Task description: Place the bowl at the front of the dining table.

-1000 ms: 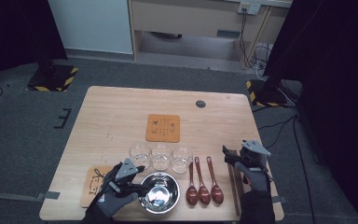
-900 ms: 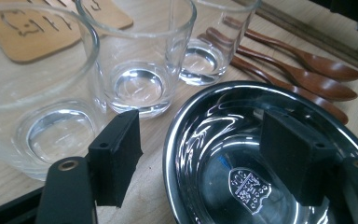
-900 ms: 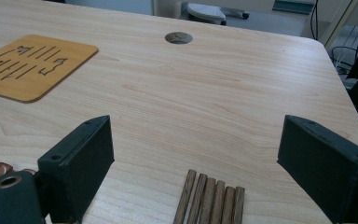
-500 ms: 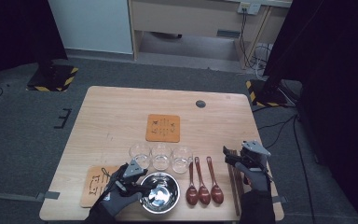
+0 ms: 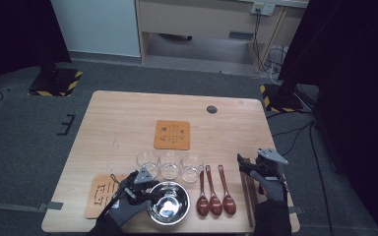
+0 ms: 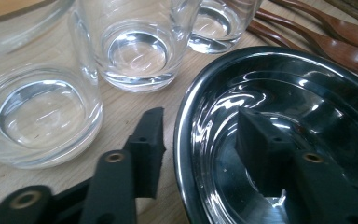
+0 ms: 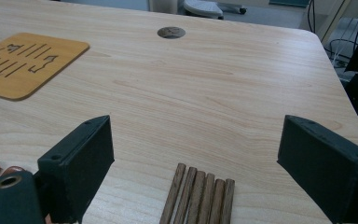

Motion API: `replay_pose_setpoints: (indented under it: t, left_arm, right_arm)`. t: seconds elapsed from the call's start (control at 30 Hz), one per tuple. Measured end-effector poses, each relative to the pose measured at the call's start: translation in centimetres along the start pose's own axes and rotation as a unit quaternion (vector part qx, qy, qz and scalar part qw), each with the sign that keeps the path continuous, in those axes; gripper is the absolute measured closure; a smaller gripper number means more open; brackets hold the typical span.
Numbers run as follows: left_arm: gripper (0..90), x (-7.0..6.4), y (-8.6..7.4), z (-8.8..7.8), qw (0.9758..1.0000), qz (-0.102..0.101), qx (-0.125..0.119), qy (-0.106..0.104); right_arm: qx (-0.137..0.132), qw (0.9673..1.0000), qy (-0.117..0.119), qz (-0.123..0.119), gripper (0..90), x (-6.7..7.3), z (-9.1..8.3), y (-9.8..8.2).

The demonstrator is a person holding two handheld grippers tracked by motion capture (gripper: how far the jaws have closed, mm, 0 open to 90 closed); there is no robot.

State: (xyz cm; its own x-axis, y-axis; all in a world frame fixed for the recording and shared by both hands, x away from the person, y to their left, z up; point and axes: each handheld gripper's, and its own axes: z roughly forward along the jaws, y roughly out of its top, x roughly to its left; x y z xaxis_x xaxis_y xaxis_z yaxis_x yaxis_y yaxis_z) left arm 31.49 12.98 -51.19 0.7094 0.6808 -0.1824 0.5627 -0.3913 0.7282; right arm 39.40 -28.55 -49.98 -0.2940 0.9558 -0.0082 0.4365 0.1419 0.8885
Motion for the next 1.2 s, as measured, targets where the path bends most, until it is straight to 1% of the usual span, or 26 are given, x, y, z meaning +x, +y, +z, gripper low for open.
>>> replay_pose_setpoints:
  t: [0.03, 0.13, 0.23, 0.3, 0.37, 0.4, 0.43, 0.53, 0.57, 0.67, 0.7, 0.73, 0.8, 0.83, 0.9, 0.93, 1.03, 1.1, 1.17, 1.2]
  left_arm:
    - [53.7, 0.1, 0.0, 0.0, 1.0000, -0.002, 0.003, 0.000]
    - [59.2, 0.2, 0.0, 0.0, 0.9999, -0.012, 0.010, 0.003]
    - [64.4, 0.2, 0.0, 0.1, 0.9997, -0.016, 0.018, 0.008]
    - [65.4, 0.3, 0.0, 0.1, 0.9996, -0.020, 0.020, 0.007]
    - [69.7, 0.3, 0.0, 0.1, 0.9995, -0.021, 0.021, 0.009]
    - [69.7, 0.3, 0.0, 0.2, 0.9994, -0.023, 0.023, 0.007]
    - [72.3, 0.3, 0.0, 0.2, 0.9994, -0.026, 0.024, 0.004]
    - [73.0, 0.3, 0.0, 0.1, 0.9993, -0.025, 0.026, 0.004]
    - [73.9, 0.3, 0.0, 0.1, 0.9993, -0.027, 0.026, 0.002]
    - [75.6, 0.5, -0.1, 0.0, 0.9991, -0.033, 0.025, 0.000]
    - [76.8, 0.6, -0.1, 0.0, 0.9989, -0.040, 0.024, 0.000]
    - [77.2, 0.6, -0.1, 0.0, 0.9990, -0.041, 0.019, -0.004]
    - [77.8, 0.7, -0.1, 0.0, 0.9986, -0.048, 0.018, -0.011]
    - [77.8, 0.8, -0.1, -0.2, 0.9985, -0.050, 0.020, -0.008]
    - [78.5, 0.9, 0.0, -0.2, 0.9982, -0.053, 0.004, -0.027]
    - [79.0, 0.9, 0.0, -0.5, 0.9977, -0.064, 0.006, -0.024]
    - [81.1, 0.9, 0.2, -1.0, 0.9968, -0.073, -0.007, -0.031]
    - [81.9, 0.8, 0.3, -1.4, 0.9965, -0.075, -0.018, -0.032]
    - [82.3, 0.6, 0.5, -1.7, 0.9960, -0.078, -0.026, -0.037]
    - [82.5, 0.5, 0.5, -1.8, 0.9964, -0.073, -0.026, -0.033]
  right_arm:
    - [0.000, 1.0000, 0.000, 0.000, 10.4, 0.0, 0.0, 0.0]
    - [0.000, 1.0000, 0.000, 0.000, 10.4, 0.0, 0.0, -0.1]
    - [0.004, 1.0000, 0.000, 0.001, 10.4, 0.0, 0.2, -0.2]
    - [0.004, 1.0000, 0.000, 0.002, 10.4, 0.0, 0.2, -0.3]
    - [0.008, 1.0000, -0.001, 0.002, 10.4, -0.1, 0.3, -0.4]
    - [0.008, 1.0000, -0.001, 0.002, 10.4, -0.1, 0.3, -0.4]
    - [0.009, 1.0000, -0.002, 0.002, 10.4, -0.2, 0.3, -0.5]
    - [0.014, 0.9999, -0.005, 0.002, 10.4, -0.4, 0.5, -0.7]
    - [0.021, 0.9997, -0.012, 0.003, 10.4, -0.5, 0.5, -0.7]
    - [0.027, 0.9995, -0.018, 0.004, 10.4, -0.6, 0.5, -0.8]
    - [0.031, 0.9993, -0.022, 0.005, 10.4, -0.6, 0.5, -0.9]
    - [0.032, 0.9992, -0.025, 0.007, 10.4, -0.7, 0.6, -1.0]
    - [0.037, 0.9988, -0.030, 0.009, 10.3, -1.1, 0.7, -1.2]
    - [0.037, 0.9988, -0.030, 0.009, 10.3, -1.1, 0.7, -1.2]
    - [0.044, 0.9984, -0.033, 0.009, 10.3, -1.2, 0.9, -1.5]
    - [0.047, 0.9982, -0.036, 0.008, 10.3, -1.3, 0.9, -1.6]
    - [0.057, 0.9973, -0.046, 0.013, 10.3, -1.8, 1.0, -1.8]
    - [0.058, 0.9970, -0.049, 0.017, 10.3, -2.0, 0.9, -1.9]
    - [0.059, 0.9969, -0.050, 0.018, 10.3, -2.2, 0.9, -1.9]
    - [0.059, 0.9967, -0.051, 0.021, 10.2, -2.3, 0.8, -2.0]
